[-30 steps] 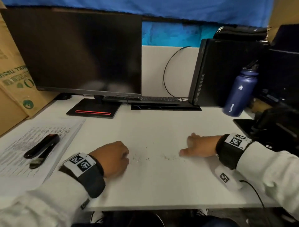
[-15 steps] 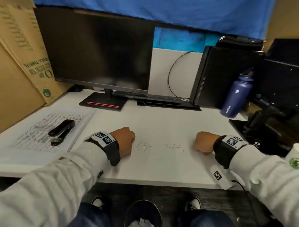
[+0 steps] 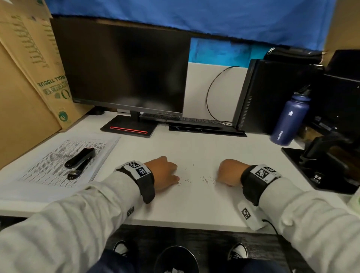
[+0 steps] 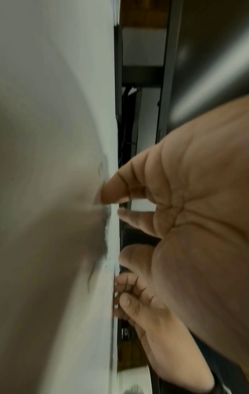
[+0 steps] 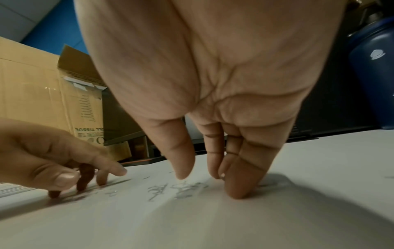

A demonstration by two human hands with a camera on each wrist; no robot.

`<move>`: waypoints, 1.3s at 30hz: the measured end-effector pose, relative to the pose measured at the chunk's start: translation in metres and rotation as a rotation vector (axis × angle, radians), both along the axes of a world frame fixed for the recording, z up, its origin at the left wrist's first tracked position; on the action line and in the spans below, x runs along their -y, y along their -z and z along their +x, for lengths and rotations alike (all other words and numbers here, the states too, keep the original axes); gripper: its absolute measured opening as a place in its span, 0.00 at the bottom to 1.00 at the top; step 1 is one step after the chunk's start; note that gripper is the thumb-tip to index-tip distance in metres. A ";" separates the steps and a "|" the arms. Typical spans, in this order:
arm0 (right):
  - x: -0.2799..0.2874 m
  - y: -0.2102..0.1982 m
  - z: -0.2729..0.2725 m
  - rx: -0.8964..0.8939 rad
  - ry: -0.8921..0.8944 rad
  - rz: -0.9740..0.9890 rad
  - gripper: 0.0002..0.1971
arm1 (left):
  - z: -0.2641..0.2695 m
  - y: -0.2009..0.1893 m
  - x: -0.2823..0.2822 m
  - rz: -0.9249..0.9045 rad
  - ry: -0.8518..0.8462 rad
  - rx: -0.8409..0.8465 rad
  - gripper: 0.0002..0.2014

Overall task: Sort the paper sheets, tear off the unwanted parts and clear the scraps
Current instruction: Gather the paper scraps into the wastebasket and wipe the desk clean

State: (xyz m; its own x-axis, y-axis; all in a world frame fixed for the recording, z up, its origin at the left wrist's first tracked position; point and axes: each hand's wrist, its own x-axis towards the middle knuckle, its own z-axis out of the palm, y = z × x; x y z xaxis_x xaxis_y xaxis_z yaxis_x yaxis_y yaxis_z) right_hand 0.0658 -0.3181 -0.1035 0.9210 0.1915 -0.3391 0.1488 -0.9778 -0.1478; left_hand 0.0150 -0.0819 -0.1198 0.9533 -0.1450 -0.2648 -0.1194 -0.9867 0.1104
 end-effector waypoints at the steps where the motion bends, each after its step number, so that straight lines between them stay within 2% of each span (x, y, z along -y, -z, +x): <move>1: -0.004 0.001 -0.001 -0.005 -0.038 0.002 0.09 | -0.001 0.000 0.004 -0.022 0.045 0.000 0.15; 3: -0.016 0.004 -0.007 -0.005 -0.119 0.005 0.15 | -0.004 0.000 0.011 -0.048 0.138 0.037 0.10; 5: -0.027 0.007 -0.012 0.018 -0.176 0.064 0.16 | -0.004 0.003 0.012 -0.046 0.184 0.089 0.07; 9: -0.030 0.008 -0.010 0.056 -0.225 0.164 0.15 | -0.001 0.001 0.001 -0.105 0.095 0.125 0.15; 12: -0.016 -0.001 -0.005 0.100 -0.167 0.049 0.12 | -0.001 -0.007 -0.006 -0.094 -0.029 0.160 0.15; 14: -0.005 -0.003 -0.002 0.055 -0.133 -0.019 0.08 | -0.002 -0.012 -0.014 -0.092 -0.107 0.093 0.11; 16: -0.002 -0.002 -0.002 -0.001 -0.125 -0.003 0.14 | -0.008 -0.014 -0.019 -0.115 -0.147 -0.054 0.13; 18: -0.005 0.001 -0.005 0.011 -0.160 0.025 0.16 | -0.014 -0.012 -0.018 -0.035 -0.115 -0.112 0.14; 20: -0.015 0.005 -0.008 0.054 -0.201 0.049 0.16 | -0.017 -0.009 -0.008 0.038 -0.065 -0.067 0.12; 23: -0.035 0.012 -0.012 0.083 -0.310 0.043 0.08 | -0.009 -0.004 0.010 0.017 -0.013 -0.028 0.10; 26: -0.043 0.014 -0.014 0.133 -0.378 -0.051 0.11 | 0.002 0.002 0.022 -0.013 0.032 0.009 0.13; 32: -0.040 0.007 -0.021 0.208 -0.511 -0.087 0.13 | 0.004 0.001 0.025 0.025 0.128 0.109 0.16; 39: -0.051 0.007 -0.008 0.201 -0.491 -0.133 0.07 | 0.007 -0.010 0.032 0.133 0.147 0.068 0.14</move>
State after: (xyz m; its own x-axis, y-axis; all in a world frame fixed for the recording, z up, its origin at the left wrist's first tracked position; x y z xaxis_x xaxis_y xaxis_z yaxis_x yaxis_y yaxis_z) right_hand 0.0576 -0.2674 -0.1100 0.7832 0.5828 -0.2166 0.6052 -0.7944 0.0508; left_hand 0.0220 -0.1142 -0.1103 0.9408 -0.2516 -0.2270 -0.2656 -0.9635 -0.0330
